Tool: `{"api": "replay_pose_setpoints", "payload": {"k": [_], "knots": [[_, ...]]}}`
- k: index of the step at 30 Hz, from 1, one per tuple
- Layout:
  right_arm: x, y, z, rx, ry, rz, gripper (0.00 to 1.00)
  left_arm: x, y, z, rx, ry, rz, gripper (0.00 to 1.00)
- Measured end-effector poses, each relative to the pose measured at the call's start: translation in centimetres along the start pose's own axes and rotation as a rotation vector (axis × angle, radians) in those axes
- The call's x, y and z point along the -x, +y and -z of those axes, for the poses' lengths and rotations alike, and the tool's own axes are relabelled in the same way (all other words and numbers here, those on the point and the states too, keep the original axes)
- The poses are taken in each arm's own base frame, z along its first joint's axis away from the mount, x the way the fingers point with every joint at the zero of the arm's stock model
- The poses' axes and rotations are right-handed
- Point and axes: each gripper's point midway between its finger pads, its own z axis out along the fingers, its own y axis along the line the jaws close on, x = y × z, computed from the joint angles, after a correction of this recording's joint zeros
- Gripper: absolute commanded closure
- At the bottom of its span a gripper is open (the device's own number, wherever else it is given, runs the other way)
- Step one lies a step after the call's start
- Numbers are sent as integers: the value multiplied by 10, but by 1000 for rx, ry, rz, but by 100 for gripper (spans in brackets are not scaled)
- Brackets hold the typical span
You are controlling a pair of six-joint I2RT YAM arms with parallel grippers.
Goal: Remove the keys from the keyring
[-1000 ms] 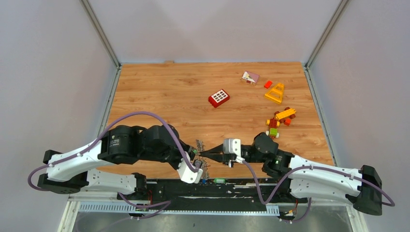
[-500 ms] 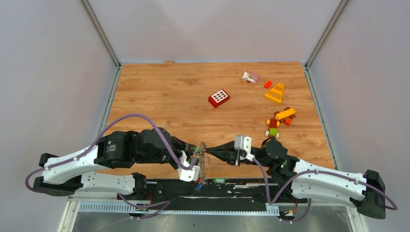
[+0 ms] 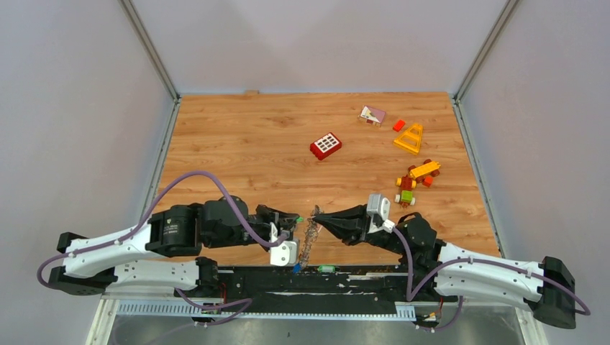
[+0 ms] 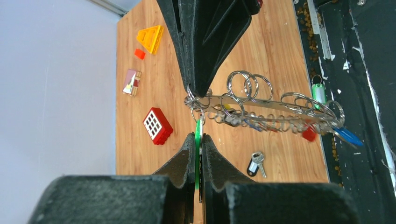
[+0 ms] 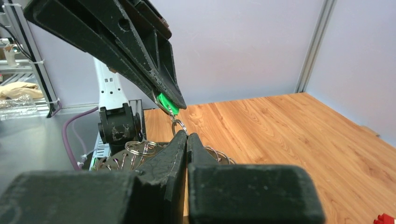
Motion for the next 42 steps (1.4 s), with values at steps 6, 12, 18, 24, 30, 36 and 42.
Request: {"api": "replay_pose_setpoints", "payload": {"k": [6,12,18,24,30,36,42], "knots": [[0,-8,7,-63,-28,-52,100,-2,-2,-10,22,-13,26,100],[8,-13,13,-102,-73,-89,100,-1,2,-16,83,-55,46,100],[12,-16,15,-127,-97,-121,100,-1,5,-21,132,-93,57,100],[17,-20,15,-152,-126,-141,100,0,5,-29,147,-107,63,100],[17,-23,17,-171,-135,-155,100,-1,3,-37,154,-114,75,100],[17,-25,17,-185,-137,-159,100,0,2,-43,155,-116,80,100],[18,-28,18,-199,-143,-159,100,-1,4,-49,166,-109,81,100]]}}
